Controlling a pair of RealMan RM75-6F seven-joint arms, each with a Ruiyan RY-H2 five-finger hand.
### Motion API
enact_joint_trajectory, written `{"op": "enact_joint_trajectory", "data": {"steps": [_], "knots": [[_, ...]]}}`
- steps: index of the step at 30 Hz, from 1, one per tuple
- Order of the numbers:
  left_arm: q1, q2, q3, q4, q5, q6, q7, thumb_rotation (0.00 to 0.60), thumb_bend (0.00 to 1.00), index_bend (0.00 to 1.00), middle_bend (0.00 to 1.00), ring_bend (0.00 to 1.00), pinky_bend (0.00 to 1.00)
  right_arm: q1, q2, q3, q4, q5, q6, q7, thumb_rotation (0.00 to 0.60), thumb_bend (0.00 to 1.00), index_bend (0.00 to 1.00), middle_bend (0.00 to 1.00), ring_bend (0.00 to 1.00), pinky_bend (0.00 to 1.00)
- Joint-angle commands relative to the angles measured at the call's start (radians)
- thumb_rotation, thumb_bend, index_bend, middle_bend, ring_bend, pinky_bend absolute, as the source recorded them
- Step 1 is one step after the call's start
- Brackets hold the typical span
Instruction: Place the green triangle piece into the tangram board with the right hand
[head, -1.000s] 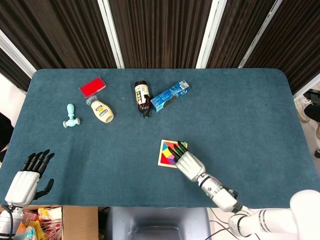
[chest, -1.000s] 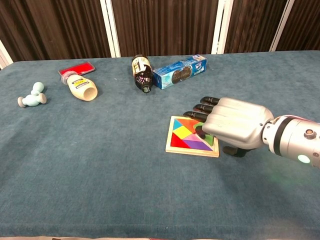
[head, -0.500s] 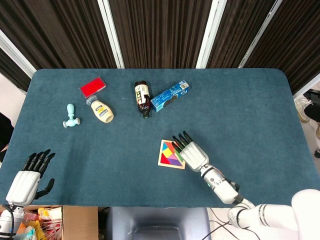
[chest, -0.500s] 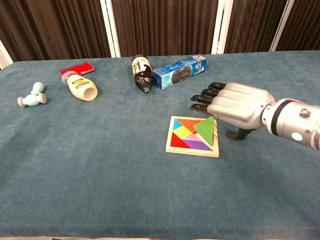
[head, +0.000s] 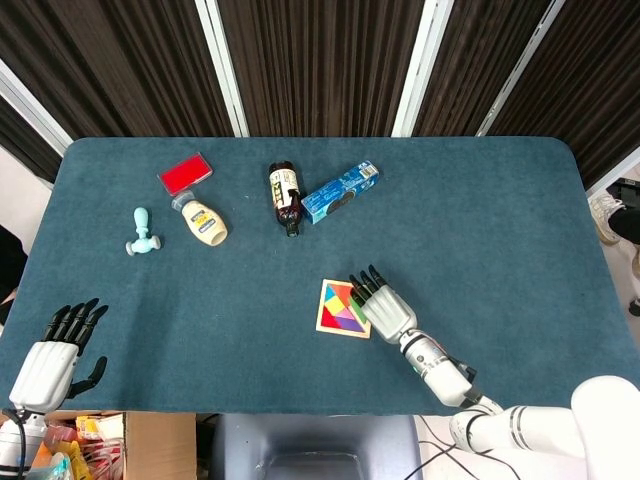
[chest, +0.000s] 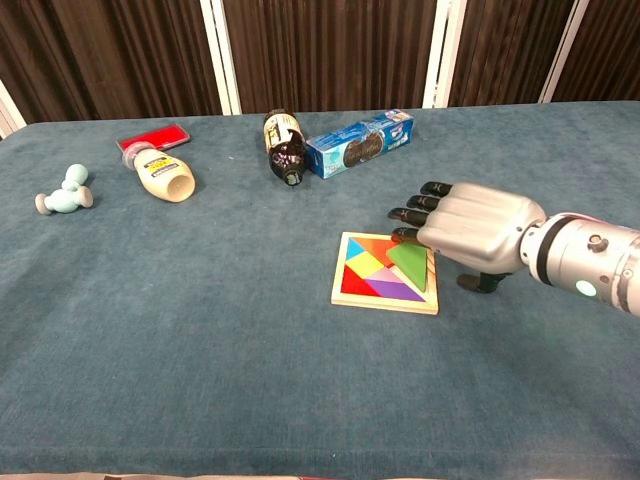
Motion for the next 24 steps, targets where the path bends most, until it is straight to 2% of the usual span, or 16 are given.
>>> {"op": "enact_joint_trajectory", "data": {"steps": [1, 8, 24], "knots": [[0.000, 0.001, 0.000, 0.001, 0.000, 0.000, -0.003, 0.600, 0.46, 0.00, 0.00, 0.00, 0.01, -0.007, 0.005, -0.011, -0.009, -0.008, 0.008, 0.003, 0.600, 0.49, 0.27, 0.00, 0.00, 0.00], [-0.002, -0.003, 0.001, -0.001, -0.001, -0.006, 0.011, 0.600, 0.46, 0.00, 0.00, 0.00, 0.01, -0.014, 0.015, -0.030, -0.029, -0.018, 0.016, 0.001, 0.600, 0.49, 0.30, 0.00, 0.00, 0.00], [0.004, 0.000, 0.004, -0.007, 0.008, 0.008, 0.017, 0.600, 0.46, 0.00, 0.00, 0.00, 0.01, -0.044, 0.044, -0.052, -0.080, -0.088, 0.065, 0.032, 0.600, 0.49, 0.24, 0.00, 0.00, 0.00]]}}
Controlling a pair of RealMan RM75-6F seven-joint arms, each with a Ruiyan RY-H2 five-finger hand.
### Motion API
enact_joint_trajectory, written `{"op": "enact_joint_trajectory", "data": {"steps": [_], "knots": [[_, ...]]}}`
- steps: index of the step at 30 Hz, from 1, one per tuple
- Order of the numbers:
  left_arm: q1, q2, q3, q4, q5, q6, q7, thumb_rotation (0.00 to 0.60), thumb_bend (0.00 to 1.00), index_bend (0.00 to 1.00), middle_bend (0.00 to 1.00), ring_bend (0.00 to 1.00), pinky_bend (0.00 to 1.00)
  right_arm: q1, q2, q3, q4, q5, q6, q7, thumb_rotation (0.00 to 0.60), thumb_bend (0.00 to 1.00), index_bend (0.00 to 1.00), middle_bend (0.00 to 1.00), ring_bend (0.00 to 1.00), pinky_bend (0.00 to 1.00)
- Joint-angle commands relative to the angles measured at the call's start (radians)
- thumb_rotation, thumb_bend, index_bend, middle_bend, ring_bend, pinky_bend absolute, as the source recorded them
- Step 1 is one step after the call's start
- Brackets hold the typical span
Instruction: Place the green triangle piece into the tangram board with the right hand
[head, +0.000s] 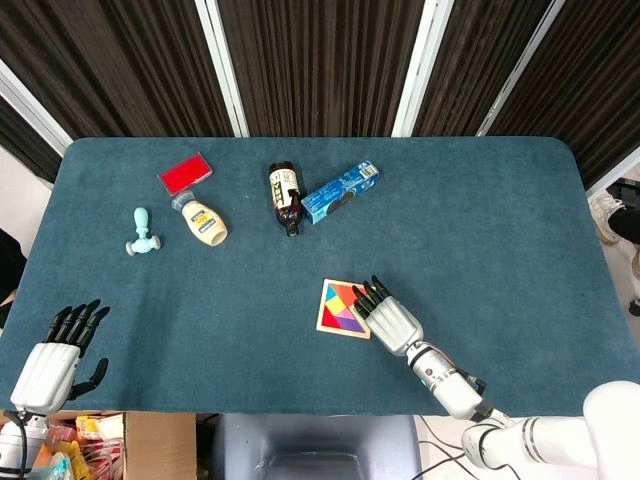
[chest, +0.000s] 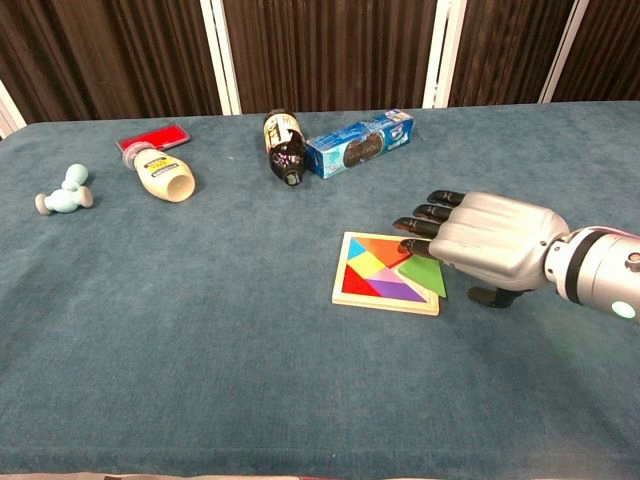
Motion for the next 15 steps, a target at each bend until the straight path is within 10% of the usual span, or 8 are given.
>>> {"op": "enact_joint_trajectory", "data": {"steps": [1, 15], "knots": [[-0.001, 0.000, 0.000, 0.001, -0.001, -0.002, -0.001, 0.600, 0.46, 0.00, 0.00, 0.00, 0.01, -0.012, 0.017, -0.009, -0.022, -0.037, 0.023, 0.017, 0.600, 0.49, 0.24, 0.00, 0.00, 0.00], [-0.003, -0.006, 0.001, 0.000, -0.009, -0.015, 0.016, 0.600, 0.46, 0.00, 0.00, 0.00, 0.01, -0.108, 0.112, -0.102, -0.049, -0.208, 0.088, 0.145, 0.600, 0.49, 0.31, 0.00, 0.00, 0.00]]}}
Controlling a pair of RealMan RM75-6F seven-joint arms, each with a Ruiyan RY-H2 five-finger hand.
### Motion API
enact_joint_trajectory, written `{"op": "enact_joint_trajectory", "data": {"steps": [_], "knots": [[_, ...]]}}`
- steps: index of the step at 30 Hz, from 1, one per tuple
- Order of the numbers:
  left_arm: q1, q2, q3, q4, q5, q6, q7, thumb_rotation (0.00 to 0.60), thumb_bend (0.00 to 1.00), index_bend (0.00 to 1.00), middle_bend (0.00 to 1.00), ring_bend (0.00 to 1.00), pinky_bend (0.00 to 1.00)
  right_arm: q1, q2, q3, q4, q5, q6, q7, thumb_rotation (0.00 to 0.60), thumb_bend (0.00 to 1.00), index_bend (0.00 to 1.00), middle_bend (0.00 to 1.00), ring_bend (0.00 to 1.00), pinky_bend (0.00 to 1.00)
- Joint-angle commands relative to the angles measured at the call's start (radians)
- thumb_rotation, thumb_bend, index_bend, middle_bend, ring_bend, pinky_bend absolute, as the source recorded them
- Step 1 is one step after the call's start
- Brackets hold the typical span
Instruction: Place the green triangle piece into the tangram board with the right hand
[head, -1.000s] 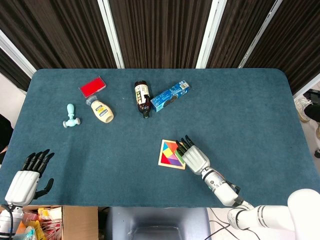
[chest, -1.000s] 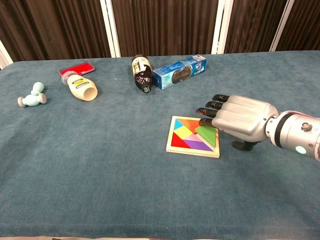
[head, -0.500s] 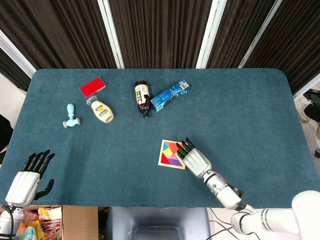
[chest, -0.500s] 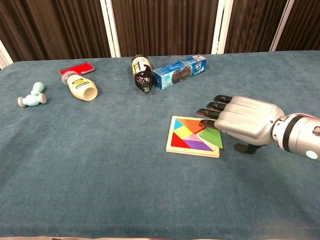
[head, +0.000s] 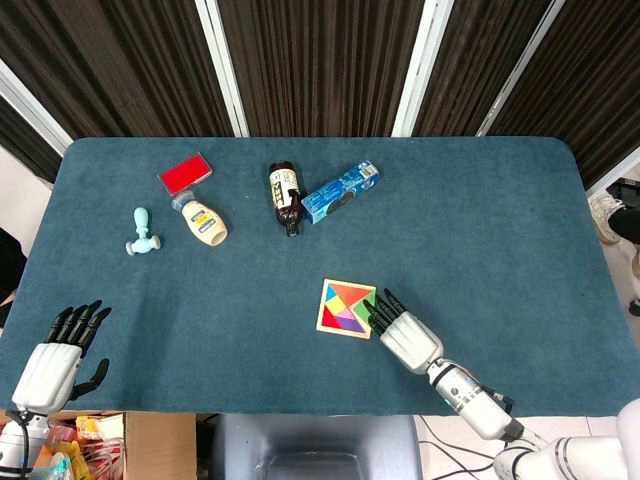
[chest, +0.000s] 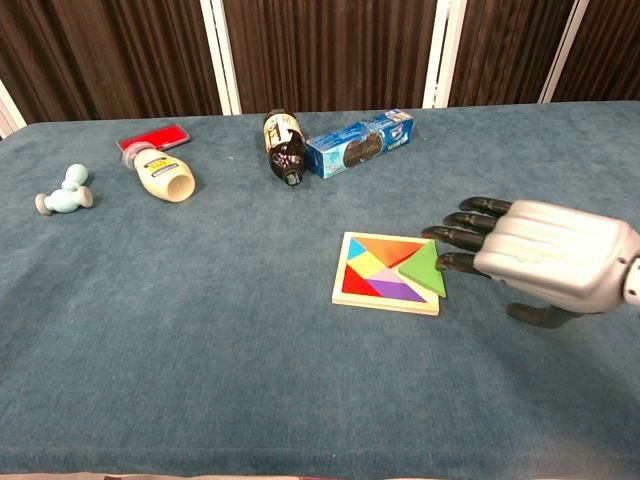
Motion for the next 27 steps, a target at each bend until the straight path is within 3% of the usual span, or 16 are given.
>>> {"op": "enact_joint_trajectory", "data": {"steps": [1, 27], "knots": [[-0.001, -0.002, 0.001, 0.001, -0.001, -0.003, 0.002, 0.600, 0.46, 0.00, 0.00, 0.00, 0.01, -0.017, 0.011, -0.007, 0.018, -0.014, -0.003, 0.027, 0.600, 0.49, 0.31, 0.00, 0.00, 0.00], [0.002, 0.007, -0.002, -0.003, -0.002, 0.006, -0.011, 0.600, 0.46, 0.00, 0.00, 0.00, 0.01, -0.022, -0.052, 0.061, 0.062, 0.000, -0.089, 0.010, 0.600, 0.49, 0.31, 0.00, 0.00, 0.00]]}}
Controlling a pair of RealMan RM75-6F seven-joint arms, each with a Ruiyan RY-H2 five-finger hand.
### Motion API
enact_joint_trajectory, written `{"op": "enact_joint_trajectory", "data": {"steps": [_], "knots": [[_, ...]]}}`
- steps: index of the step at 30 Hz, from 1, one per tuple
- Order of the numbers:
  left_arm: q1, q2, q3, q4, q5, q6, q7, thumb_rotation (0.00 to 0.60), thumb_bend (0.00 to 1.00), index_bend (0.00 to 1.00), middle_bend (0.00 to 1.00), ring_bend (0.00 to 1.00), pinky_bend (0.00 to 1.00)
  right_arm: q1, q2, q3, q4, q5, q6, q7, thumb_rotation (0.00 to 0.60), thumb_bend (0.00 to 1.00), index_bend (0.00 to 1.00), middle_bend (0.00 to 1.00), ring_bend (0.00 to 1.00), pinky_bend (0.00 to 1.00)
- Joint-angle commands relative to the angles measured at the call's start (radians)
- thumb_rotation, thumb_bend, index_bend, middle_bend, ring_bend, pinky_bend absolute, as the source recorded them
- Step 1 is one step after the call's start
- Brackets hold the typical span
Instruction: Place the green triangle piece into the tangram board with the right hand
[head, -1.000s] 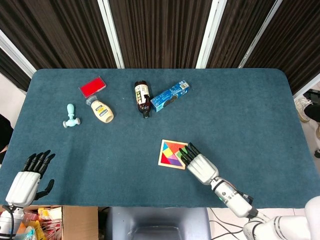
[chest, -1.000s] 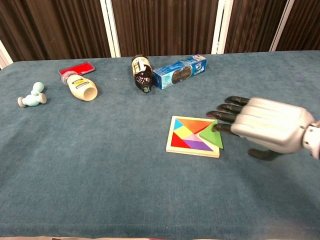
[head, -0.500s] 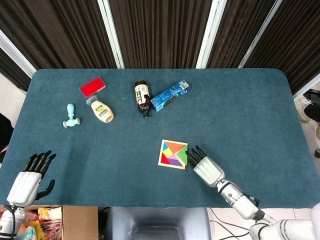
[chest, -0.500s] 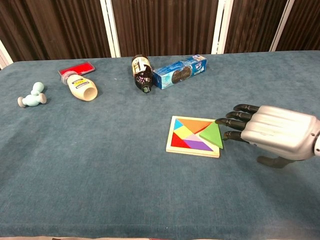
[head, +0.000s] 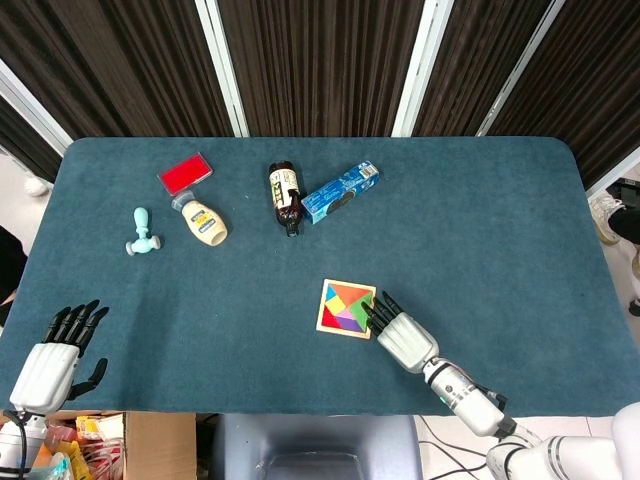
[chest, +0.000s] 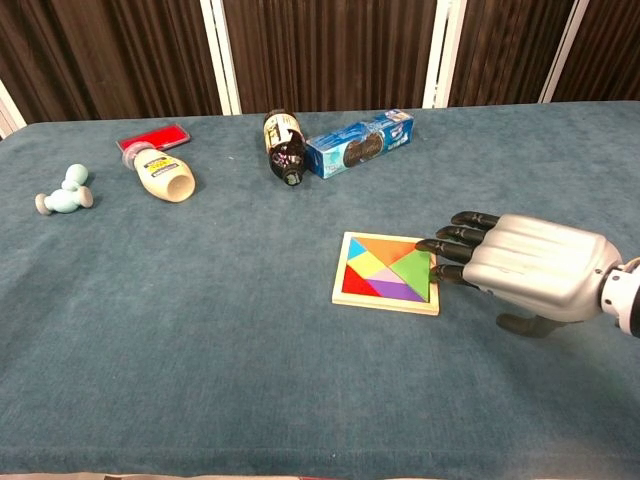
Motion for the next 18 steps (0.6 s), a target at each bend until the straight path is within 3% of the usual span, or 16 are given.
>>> {"op": "enact_joint_trajectory", "data": {"steps": [1, 12, 16, 18], "knots": [[0.000, 0.000, 0.000, 0.000, 0.000, 0.000, 0.000, 0.600, 0.46, 0.00, 0.00, 0.00, 0.01, -0.001, -0.001, 0.001, 0.000, 0.001, -0.001, -0.002, 0.600, 0.49, 0.31, 0.00, 0.00, 0.00], [0.003, 0.000, 0.002, -0.001, 0.005, 0.005, 0.004, 0.600, 0.46, 0.00, 0.00, 0.00, 0.01, -0.042, 0.046, 0.004, -0.032, -0.041, 0.057, 0.078, 0.600, 0.49, 0.29, 0.00, 0.00, 0.00], [0.002, -0.003, 0.001, 0.003, 0.003, 0.003, 0.011, 0.600, 0.46, 0.00, 0.00, 0.00, 0.01, -0.130, 0.106, -0.002, -0.069, -0.113, 0.212, 0.283, 0.600, 0.49, 0.12, 0.00, 0.00, 0.00], [-0.001, -0.007, -0.004, 0.008, -0.005, -0.002, 0.016, 0.600, 0.46, 0.00, 0.00, 0.00, 0.01, -0.191, 0.143, -0.007, -0.084, -0.145, 0.315, 0.395, 0.600, 0.43, 0.04, 0.00, 0.00, 0.00]]}}
